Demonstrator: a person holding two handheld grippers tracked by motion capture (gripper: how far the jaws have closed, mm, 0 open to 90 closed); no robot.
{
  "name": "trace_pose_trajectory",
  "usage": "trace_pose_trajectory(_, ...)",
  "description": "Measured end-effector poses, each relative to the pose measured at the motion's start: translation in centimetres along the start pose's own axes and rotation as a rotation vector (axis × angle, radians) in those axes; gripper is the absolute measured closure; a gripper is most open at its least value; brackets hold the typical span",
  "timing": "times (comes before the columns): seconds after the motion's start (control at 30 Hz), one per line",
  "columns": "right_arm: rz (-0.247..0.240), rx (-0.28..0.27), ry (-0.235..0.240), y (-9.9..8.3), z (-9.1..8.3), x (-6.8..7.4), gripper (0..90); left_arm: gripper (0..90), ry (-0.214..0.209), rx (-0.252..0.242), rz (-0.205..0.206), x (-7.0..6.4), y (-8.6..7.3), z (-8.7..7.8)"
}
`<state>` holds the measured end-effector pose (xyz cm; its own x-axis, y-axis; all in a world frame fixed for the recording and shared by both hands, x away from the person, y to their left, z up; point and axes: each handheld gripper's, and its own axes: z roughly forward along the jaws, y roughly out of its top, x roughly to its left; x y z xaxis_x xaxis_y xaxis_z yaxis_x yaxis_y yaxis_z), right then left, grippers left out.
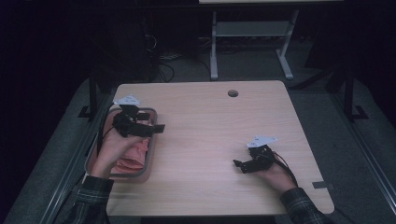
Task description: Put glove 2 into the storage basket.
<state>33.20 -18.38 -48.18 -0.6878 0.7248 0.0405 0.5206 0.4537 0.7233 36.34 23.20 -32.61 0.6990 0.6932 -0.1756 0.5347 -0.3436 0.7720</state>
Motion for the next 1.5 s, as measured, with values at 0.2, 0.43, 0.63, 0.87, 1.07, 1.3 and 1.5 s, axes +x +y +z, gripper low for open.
trace_pose_trajectory(0.2, 0.0, 0.0, 0.0, 0.0, 0.0, 0.0, 12.9, 13.4, -0.037, -0.005, 0.032, -2.6, 0.1, 2.1)
trace_pose_trajectory(0.43, 0.0, 0.0, 0.0, 0.0, 0.0, 0.0, 12.9, 13.5, -0.07, 0.005, 0.06, -5.2, -0.8, 4.8)
trace_pose_trajectory(0.63, 0.001, 0.0, 0.0, 0.0, 0.0, 0.0, 12.9, 13.4, -0.073, 0.04, 0.075, -6.8, -2.1, 7.4)
trace_pose_trajectory(0.87, 0.0, 0.0, 0.0, 0.0, 0.0, 0.0, 12.9, 13.5, -0.069, 0.087, 0.116, -8.2, -3.9, 10.3)
trace_pose_trajectory(1.07, -0.001, 0.001, -0.001, 0.0, 0.0, 0.0, 12.9, 13.5, -0.059, 0.128, 0.151, -8.9, -5.5, 12.5)
trace_pose_trajectory(1.3, -0.001, 0.001, -0.001, 0.0, 0.0, 0.0, 12.9, 13.5, -0.058, 0.19, 0.191, -9.4, -7.3, 14.3)
trace_pose_trajectory(1.5, -0.001, 0.001, -0.001, 0.0, 0.0, 0.0, 12.9, 13.1, -0.06, 0.215, 0.216, -9.7, -8.2, 15.2)
